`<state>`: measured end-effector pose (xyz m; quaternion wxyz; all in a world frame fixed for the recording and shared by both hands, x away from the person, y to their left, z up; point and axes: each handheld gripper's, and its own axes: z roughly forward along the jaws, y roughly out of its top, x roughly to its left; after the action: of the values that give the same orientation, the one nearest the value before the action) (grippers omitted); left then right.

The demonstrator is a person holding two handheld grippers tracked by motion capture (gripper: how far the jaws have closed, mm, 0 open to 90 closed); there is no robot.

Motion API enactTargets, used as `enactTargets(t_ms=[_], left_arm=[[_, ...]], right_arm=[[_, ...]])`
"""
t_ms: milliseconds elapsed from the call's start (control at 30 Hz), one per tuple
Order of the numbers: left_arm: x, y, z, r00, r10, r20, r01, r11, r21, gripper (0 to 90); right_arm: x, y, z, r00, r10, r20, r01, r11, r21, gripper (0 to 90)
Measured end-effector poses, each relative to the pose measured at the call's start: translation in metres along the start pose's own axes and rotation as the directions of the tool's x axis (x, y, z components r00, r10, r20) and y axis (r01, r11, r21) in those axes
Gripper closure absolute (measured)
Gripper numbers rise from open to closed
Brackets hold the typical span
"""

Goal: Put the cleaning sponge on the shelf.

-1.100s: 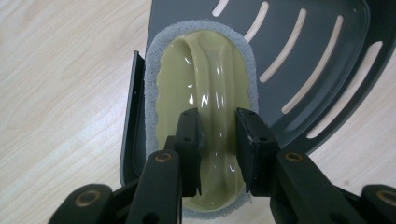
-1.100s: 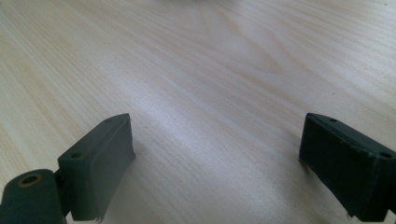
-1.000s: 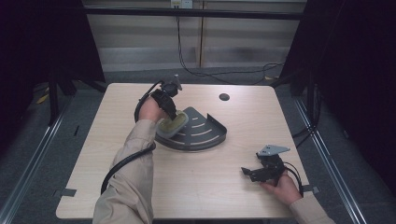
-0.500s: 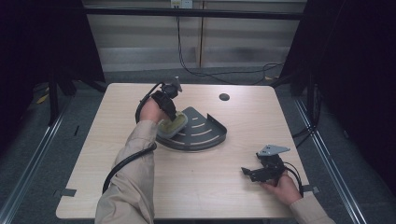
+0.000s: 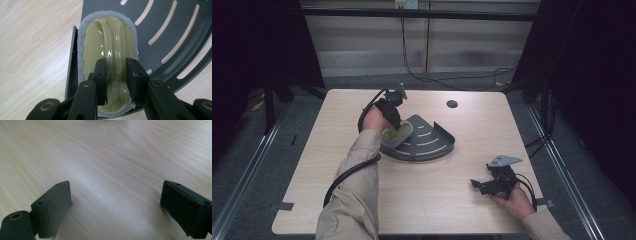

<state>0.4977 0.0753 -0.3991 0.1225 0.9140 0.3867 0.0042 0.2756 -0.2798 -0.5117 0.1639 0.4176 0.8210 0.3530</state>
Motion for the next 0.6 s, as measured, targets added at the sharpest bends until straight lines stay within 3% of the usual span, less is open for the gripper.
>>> enactTargets(t_ms=[400, 600], left_arm=[[0.004, -0.004, 0.01, 0.9999, -0.016, -0.004, 0.016, 0.9999, 0.003, 71.3], [0.005, -0.005, 0.011, 1.0, -0.006, -0.004, 0.006, 1.0, 0.007, 71.2]], right_arm=[[0.0, 0.0, 0.0, 1.0, 0.0, 0.001, 0.0, 1.0, 0.001, 9.4], [0.0, 0.0, 0.0, 1.0, 0.001, 0.001, -0.001, 1.0, 0.002, 9.4]])
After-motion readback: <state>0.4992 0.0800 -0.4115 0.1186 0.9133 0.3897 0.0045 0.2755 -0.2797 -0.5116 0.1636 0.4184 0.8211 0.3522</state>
